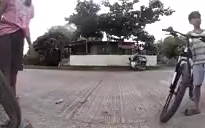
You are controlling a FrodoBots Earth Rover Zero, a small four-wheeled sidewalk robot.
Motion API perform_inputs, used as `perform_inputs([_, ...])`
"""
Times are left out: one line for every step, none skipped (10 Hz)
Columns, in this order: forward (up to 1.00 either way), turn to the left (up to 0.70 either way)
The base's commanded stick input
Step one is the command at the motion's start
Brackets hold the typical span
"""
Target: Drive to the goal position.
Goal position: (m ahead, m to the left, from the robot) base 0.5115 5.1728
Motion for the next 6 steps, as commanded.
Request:
perform_inputs([0.70,0.27])
perform_inputs([0.70,0.27])
perform_inputs([0.70,0.27])
perform_inputs([0.70,0.27])
perform_inputs([0.66,0.28])
perform_inputs([0.22,0.39])
